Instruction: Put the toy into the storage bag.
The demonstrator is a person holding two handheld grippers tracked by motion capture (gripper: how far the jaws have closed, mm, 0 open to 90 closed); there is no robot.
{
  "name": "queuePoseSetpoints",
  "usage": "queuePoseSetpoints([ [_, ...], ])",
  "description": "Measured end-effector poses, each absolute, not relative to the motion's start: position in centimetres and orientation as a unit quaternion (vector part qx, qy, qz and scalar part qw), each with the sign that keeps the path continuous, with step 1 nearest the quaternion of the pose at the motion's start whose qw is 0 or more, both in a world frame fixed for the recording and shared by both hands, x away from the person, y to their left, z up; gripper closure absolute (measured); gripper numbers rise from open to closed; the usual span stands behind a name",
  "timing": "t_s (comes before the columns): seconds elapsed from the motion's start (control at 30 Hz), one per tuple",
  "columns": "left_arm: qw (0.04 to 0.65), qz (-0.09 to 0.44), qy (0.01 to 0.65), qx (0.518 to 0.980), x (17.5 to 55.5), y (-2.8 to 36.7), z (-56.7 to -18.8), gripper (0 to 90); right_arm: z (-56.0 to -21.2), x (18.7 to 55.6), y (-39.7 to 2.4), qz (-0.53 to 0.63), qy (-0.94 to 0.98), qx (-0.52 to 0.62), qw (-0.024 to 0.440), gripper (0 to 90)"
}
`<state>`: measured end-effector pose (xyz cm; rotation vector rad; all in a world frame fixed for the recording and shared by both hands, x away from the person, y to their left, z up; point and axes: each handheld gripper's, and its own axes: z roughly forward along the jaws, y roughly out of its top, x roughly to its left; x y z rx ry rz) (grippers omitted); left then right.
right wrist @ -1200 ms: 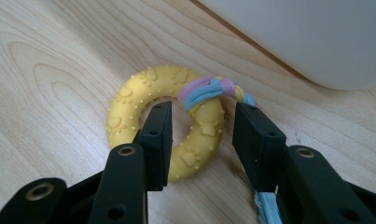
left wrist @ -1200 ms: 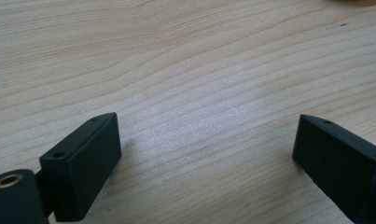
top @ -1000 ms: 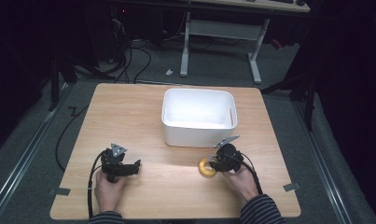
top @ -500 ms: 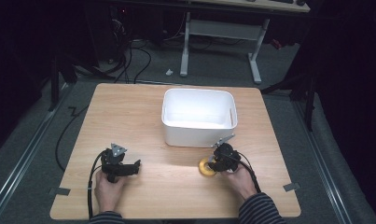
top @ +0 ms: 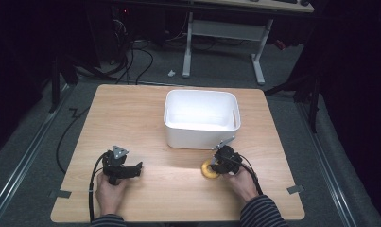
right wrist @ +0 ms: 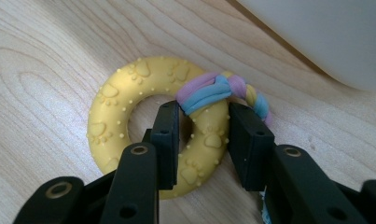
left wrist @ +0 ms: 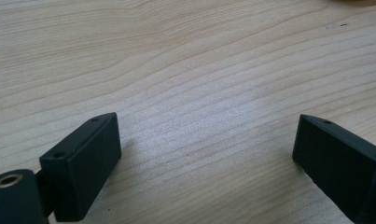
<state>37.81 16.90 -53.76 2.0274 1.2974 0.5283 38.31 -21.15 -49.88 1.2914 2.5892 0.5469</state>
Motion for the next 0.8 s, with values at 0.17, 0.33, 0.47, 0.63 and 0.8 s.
queuePoseSetpoints([
  [0.17, 0.332, 0.202, 0.496, 0.776, 37.8, 16.9, -53.8, 8.2, -49.9, 38.3, -21.2, 0.187, 0.877, 0.431, 0.102, 66.0],
  [0.33, 0.332, 0.202, 0.497, 0.776, 37.8, 16.9, -53.8, 8.2, -49.6, 37.9, -21.3, 0.189, 0.875, 0.432, 0.107, 66.4],
  [0.47, 0.332, 0.202, 0.497, 0.776, 37.8, 16.9, -53.8, 8.2, -49.2, 37.6, -21.7, 0.196, 0.875, 0.429, 0.109, 66.4],
  [0.63, 0.332, 0.202, 0.496, 0.776, 37.8, 16.9, -53.8, 8.2, -48.9, 37.3, -22.1, 0.203, 0.873, 0.429, 0.111, 66.4],
  [0.8, 0.332, 0.202, 0.496, 0.776, 37.8, 16.9, -53.8, 8.3, -48.3, 36.5, -23.3, 0.213, 0.868, 0.434, 0.114, 66.4],
])
